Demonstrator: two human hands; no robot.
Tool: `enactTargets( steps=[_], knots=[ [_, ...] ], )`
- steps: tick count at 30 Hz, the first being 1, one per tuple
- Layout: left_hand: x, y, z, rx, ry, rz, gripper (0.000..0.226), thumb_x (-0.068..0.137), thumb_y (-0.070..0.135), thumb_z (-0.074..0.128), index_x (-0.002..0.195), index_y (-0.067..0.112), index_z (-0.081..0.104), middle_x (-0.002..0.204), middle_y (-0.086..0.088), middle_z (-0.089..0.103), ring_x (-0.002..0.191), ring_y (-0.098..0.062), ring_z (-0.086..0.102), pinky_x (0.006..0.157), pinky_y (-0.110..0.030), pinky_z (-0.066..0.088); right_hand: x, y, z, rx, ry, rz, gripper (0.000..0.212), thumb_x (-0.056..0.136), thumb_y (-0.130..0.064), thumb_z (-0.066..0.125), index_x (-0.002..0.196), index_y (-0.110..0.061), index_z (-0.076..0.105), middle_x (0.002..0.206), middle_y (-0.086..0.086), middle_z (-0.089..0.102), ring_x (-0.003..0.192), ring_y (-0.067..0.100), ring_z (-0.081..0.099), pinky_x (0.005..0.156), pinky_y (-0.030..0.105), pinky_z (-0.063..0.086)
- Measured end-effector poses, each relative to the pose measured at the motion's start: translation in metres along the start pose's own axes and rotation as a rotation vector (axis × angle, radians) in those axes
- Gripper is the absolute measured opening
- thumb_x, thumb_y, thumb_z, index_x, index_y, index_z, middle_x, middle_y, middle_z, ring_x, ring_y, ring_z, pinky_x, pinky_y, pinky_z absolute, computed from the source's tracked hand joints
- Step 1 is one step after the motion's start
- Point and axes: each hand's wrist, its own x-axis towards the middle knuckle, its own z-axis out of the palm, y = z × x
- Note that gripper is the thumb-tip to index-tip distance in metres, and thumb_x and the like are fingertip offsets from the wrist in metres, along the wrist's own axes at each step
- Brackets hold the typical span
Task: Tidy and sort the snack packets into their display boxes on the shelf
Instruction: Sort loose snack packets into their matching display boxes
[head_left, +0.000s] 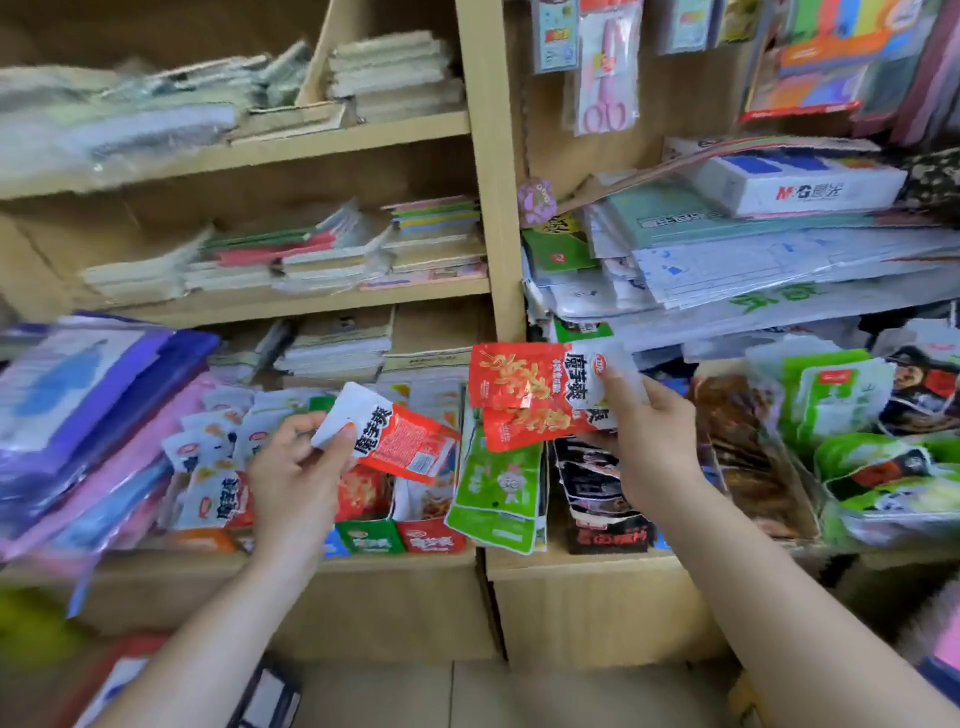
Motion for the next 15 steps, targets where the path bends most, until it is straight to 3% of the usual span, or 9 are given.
enactTargets(
  steps=[3, 6, 8, 11, 15],
  knots=[
    [0.007, -0.013, -0.038, -0.047, 0.088, -0.044, 0.016, 0.094, 0.007, 0.068, 0.091, 0.023, 0.065, 0.088, 0.006, 0.075, 0.079, -0.011, 0.068, 0.069, -0.02, 0.054, -0.012, 0.018, 0.036, 0.001, -0.048, 0.087, 0.016, 0.093, -0.029, 0.069, 0.087, -0.014, 0.07, 0.077, 0.001, 0.072, 0.069, 0.017, 0.068, 0.048, 0.025, 0.052],
    [0.023, -0.011, -0.064, -0.124, 0.182, -0.077, 0.019, 0.094, 0.004, 0.067, 0.089, 0.022, 0.062, 0.078, 0.012, 0.072, 0.075, -0.01, 0.064, 0.063, -0.014, 0.054, -0.021, 0.031, 0.068, -0.027, -0.099, 0.123, 0.02, 0.093, -0.031, 0.069, 0.088, -0.011, 0.07, 0.079, 0.006, 0.071, 0.065, 0.02, 0.067, 0.043, 0.024, 0.047],
    [0.034, -0.012, -0.079, -0.137, 0.226, -0.063, 0.021, 0.094, 0.004, 0.067, 0.089, 0.024, 0.061, 0.083, 0.009, 0.07, 0.072, -0.006, 0.063, 0.063, -0.014, 0.054, -0.026, 0.038, 0.084, -0.045, -0.107, 0.131, 0.021, 0.094, -0.032, 0.068, 0.087, -0.012, 0.069, 0.079, 0.006, 0.069, 0.061, 0.016, 0.066, 0.044, 0.023, 0.048],
    [0.042, -0.025, -0.093, -0.148, 0.203, -0.061, 0.018, 0.094, 0.005, 0.068, 0.094, 0.023, 0.064, 0.093, 0.002, 0.07, 0.078, -0.008, 0.064, 0.063, -0.015, 0.053, -0.026, 0.045, 0.104, -0.043, -0.064, 0.131, 0.021, 0.094, -0.031, 0.068, 0.082, -0.014, 0.068, 0.083, 0.004, 0.067, 0.064, 0.015, 0.065, 0.049, 0.024, 0.052],
    [0.047, -0.028, -0.085, -0.175, 0.109, -0.061, 0.015, 0.094, 0.006, 0.068, 0.094, 0.022, 0.065, 0.086, 0.006, 0.074, 0.078, -0.008, 0.067, 0.065, -0.017, 0.053, -0.02, 0.052, 0.112, 0.041, 0.088, 0.086, 0.026, 0.094, -0.026, 0.068, 0.076, -0.011, 0.057, 0.086, 0.009, 0.058, 0.076, 0.025, 0.062, 0.052, 0.023, 0.054]
  ],
)
